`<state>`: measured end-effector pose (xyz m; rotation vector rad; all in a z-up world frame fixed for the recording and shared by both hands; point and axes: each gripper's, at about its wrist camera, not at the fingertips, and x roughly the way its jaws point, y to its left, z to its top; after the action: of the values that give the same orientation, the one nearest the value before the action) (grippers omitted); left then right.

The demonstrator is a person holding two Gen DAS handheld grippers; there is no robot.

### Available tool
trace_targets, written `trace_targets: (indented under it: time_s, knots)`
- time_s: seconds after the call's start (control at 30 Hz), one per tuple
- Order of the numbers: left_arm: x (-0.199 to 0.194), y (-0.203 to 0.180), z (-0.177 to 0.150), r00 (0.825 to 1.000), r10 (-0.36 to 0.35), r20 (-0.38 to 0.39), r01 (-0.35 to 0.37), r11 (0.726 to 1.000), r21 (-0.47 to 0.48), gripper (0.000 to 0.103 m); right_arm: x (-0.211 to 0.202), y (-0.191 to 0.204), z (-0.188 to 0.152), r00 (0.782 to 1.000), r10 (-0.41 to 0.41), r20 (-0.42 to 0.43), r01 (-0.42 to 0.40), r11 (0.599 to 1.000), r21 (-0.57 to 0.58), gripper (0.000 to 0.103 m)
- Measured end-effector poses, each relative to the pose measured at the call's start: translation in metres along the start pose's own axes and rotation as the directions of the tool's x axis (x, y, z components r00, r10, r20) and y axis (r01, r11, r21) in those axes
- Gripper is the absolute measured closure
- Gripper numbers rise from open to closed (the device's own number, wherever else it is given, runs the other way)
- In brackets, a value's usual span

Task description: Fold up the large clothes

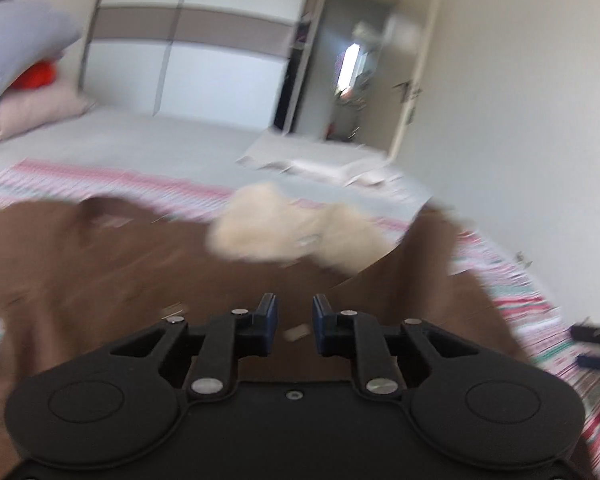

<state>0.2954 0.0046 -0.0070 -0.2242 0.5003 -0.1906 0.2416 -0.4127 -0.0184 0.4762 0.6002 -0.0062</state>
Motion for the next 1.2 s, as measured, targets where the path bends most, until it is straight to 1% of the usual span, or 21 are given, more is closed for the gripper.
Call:
trace_targets:
  time_s: [0.07, 0.1, 0.13, 0.2, 0.27, 0.33, 0.4, 0.5, 0.53, 0.63, 0.7, 0.77, 0.9, 0.93, 0.97, 1.0, 1.03, 1.1, 1.13, 1.17, 1.2]
  knots:
    - [-0.001, 0.032, -0.003, 0.999, -0.008, -0.040, 0.006, 0.998, -0.063, 0.049, 0.003, 0.005, -0.001, 1.000, 0.000, -0.009, 0.000, 1.000, -0.015, 0.014]
    - [0.000, 0.046, -0.003, 0.998, -0.026, -0.062, 0.019, 0.993, -0.113, 0.031, 0.005, 0.008, -0.002, 1.000, -0.003, -0.013, 0.002, 1.000, -0.024, 0.014]
    - [0.002, 0.054, -0.004, 0.995, -0.058, -0.079, 0.045, 0.987, -0.157, 0.023, 0.006, 0.011, -0.002, 1.000, -0.005, -0.017, 0.005, 0.999, -0.032, 0.014]
    - [0.005, 0.060, -0.003, 0.989, -0.120, -0.088, 0.099, 0.972, -0.214, 0.021, 0.011, 0.017, -0.004, 1.000, -0.008, -0.022, 0.007, 0.999, -0.044, 0.014]
    - [0.010, 0.055, 0.001, 0.980, -0.176, -0.089, 0.152, 0.961, -0.232, 0.011, 0.016, 0.024, -0.006, 0.999, 0.017, -0.032, -0.018, 0.999, -0.047, 0.014]
    - [0.019, 0.050, 0.009, 0.961, -0.260, -0.089, 0.226, 0.933, -0.279, 0.002, 0.022, 0.033, -0.009, 0.997, 0.056, -0.056, -0.059, 0.997, -0.054, 0.014]
    - [0.028, 0.054, 0.018, 0.930, -0.361, -0.065, 0.313, 0.874, -0.373, 0.000, 0.027, 0.044, -0.012, 0.996, 0.051, -0.070, -0.057, 0.994, -0.090, 0.014]
    - [0.057, 0.071, 0.022, 0.851, -0.524, -0.041, 0.415, 0.719, -0.557, 0.000, 0.031, 0.053, -0.015, 0.998, 0.004, -0.067, -0.014, 0.989, -0.147, 0.014]
    - [0.067, 0.077, 0.019, 0.843, -0.535, -0.051, 0.399, 0.688, -0.606, 0.000, 0.031, 0.052, -0.014, 0.998, -0.004, -0.064, -0.005, 0.988, -0.152, 0.014]
    - [0.086, 0.094, 0.011, 0.868, -0.486, -0.100, 0.298, 0.671, -0.679, 0.000, 0.033, 0.042, -0.007, 0.998, -0.011, -0.054, 0.005, 0.992, -0.124, 0.014]
    - [0.094, 0.100, 0.004, 0.880, -0.460, -0.119, 0.266, 0.684, -0.680, 0.003, 0.035, 0.031, 0.001, 0.999, -0.007, -0.045, 0.003, 0.996, -0.085, 0.014]
    - [0.098, 0.097, 0.002, 0.898, -0.419, -0.131, 0.241, 0.720, -0.651, 0.006, 0.041, 0.019, 0.013, 0.999, -0.001, -0.032, -0.001, 0.998, -0.056, 0.014]
    - [0.107, 0.076, 0.013, 0.938, -0.295, -0.185, 0.164, 0.842, -0.514, 0.053, 0.066, -0.003, 0.039, 1.000, -0.004, -0.022, 0.004, 1.000, -0.022, 0.017]
    - [0.109, 0.070, 0.016, 0.944, -0.264, -0.196, 0.147, 0.872, -0.466, 0.065, 0.075, -0.009, 0.043, 1.000, 0.015, -0.027, -0.015, 1.000, 0.006, 0.019]
    - [0.110, 0.061, 0.020, 0.951, -0.234, -0.204, 0.134, 0.902, -0.411, 0.072, 0.085, -0.014, 0.047, 0.998, 0.051, -0.034, -0.050, 0.998, 0.038, 0.020]
    - [0.112, 0.058, 0.021, 0.957, -0.208, -0.204, 0.125, 0.926, -0.357, 0.088, 0.094, -0.017, 0.049, 0.995, 0.090, -0.037, -0.087, 0.994, 0.063, 0.020]
    - [0.112, 0.050, 0.024, 0.962, -0.183, -0.202, 0.117, 0.947, -0.300, 0.093, 0.105, -0.020, 0.049, 0.990, 0.133, -0.037, -0.129, 0.987, 0.091, 0.020]
    - [0.106, 0.036, 0.028, 0.973, -0.159, -0.167, 0.126, 0.973, -0.195, 0.093, 0.130, -0.028, 0.047, 0.982, 0.184, -0.052, -0.173, 0.970, 0.169, 0.024]
    - [0.101, 0.029, 0.031, 0.976, -0.168, -0.137, 0.146, 0.976, -0.159, 0.094, 0.141, -0.030, 0.045, 0.981, 0.186, -0.061, -0.171, 0.966, 0.193, 0.043]
    - [0.094, 0.023, 0.033, 0.977, -0.186, -0.101, 0.172, 0.977, -0.129, 0.094, 0.150, -0.031, 0.044, 0.981, 0.184, -0.061, -0.169, 0.965, 0.199, 0.078]
    - [0.096, 0.024, 0.035, 0.976, -0.211, -0.057, 0.204, 0.973, -0.110, 0.094, 0.156, -0.030, 0.042, 0.981, 0.183, -0.057, -0.169, 0.968, 0.187, 0.088]
